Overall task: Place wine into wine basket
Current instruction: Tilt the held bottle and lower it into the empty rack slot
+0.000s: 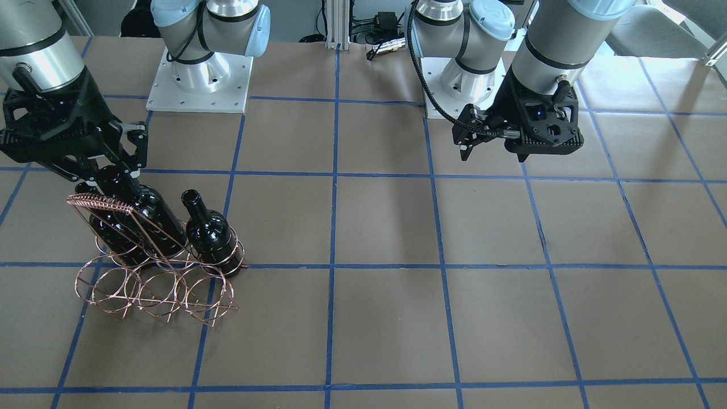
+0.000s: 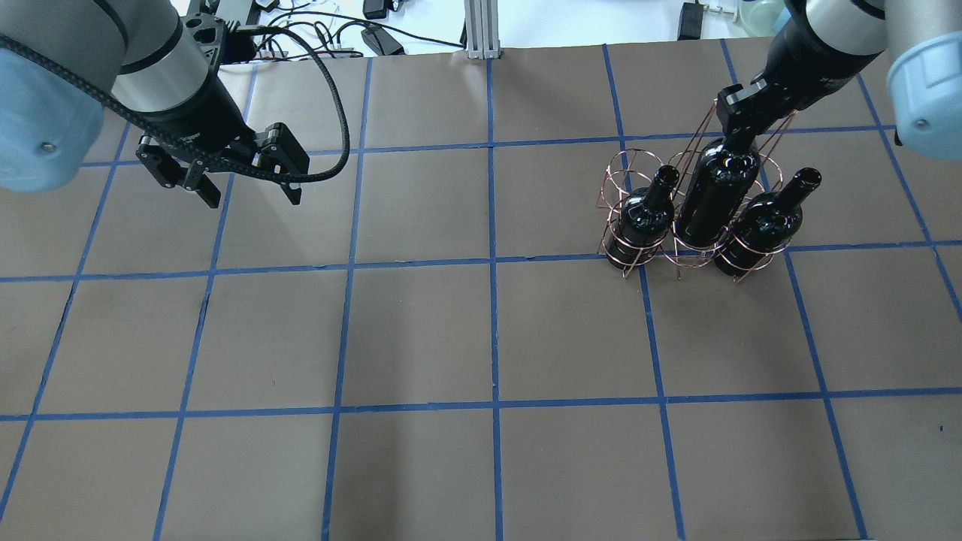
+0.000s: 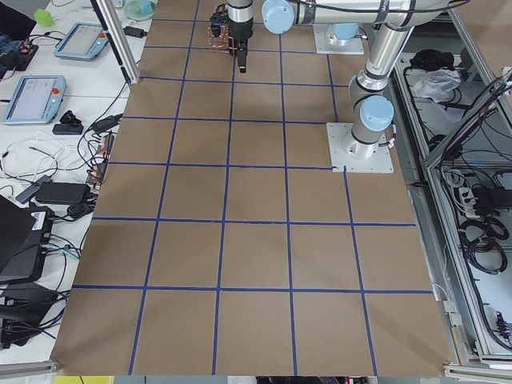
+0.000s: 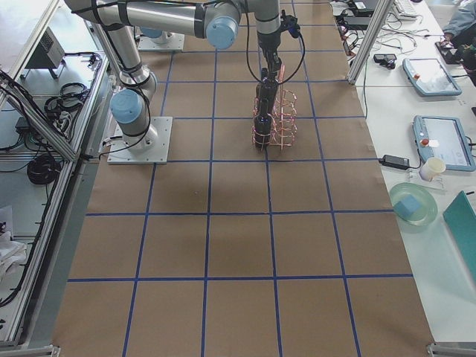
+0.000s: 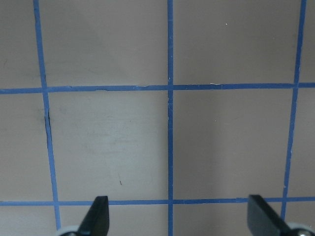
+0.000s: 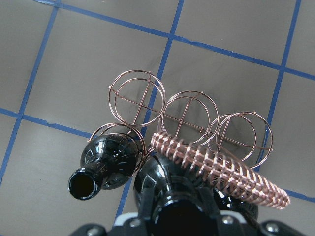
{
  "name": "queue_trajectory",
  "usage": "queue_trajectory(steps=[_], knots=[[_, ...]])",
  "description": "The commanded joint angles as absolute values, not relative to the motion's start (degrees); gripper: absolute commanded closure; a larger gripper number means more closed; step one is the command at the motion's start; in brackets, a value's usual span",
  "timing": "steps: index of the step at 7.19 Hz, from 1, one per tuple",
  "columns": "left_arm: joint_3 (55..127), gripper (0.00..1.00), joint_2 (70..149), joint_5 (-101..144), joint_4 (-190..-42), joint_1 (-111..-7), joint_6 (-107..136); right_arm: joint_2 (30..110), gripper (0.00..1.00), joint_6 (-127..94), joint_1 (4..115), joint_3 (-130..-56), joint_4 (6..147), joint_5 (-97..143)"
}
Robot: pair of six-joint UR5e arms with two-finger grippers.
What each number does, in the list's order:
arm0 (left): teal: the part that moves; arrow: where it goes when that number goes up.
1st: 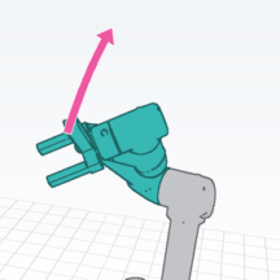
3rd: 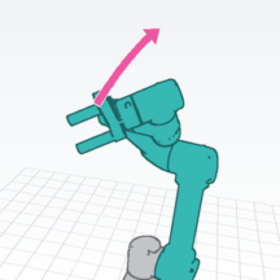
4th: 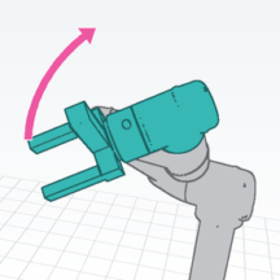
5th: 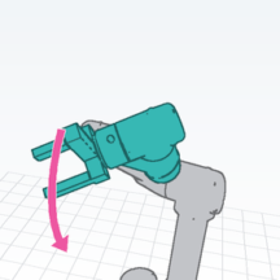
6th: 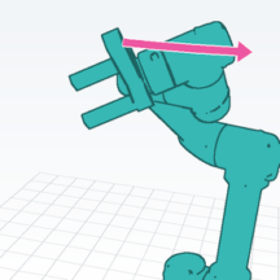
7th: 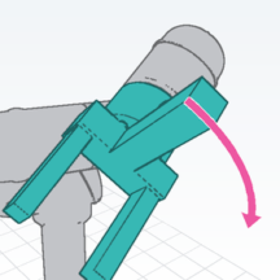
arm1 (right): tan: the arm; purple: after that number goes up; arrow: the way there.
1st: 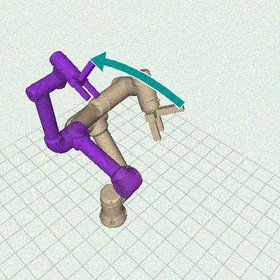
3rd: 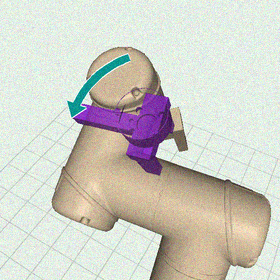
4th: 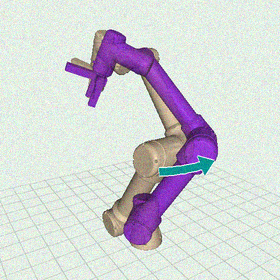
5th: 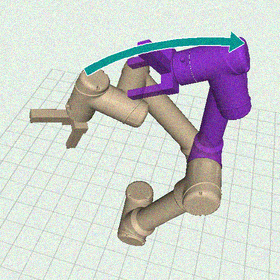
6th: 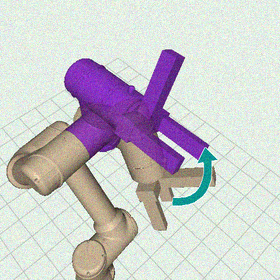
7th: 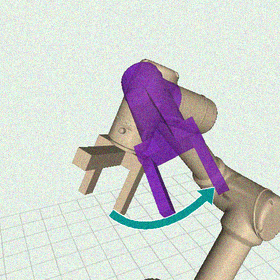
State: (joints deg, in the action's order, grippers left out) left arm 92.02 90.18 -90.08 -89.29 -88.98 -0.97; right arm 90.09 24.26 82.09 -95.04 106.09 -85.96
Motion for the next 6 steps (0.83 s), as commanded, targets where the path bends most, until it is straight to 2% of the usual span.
queue_trajectory(steps=[1, 6], knots=[[92.0, 0.0, 90.2, -90.1, -89.2, -88.9, -1.0, 89.9, 1.0, 24.3, 82.1, -95.8, 106.5, -86.0], [92.0, 0.0, 90.3, -90.1, -89.2, -88.9, -1.0, 88.5, 1.0, 24.8, 82.1, -98.3, 109.2, -86.0]])
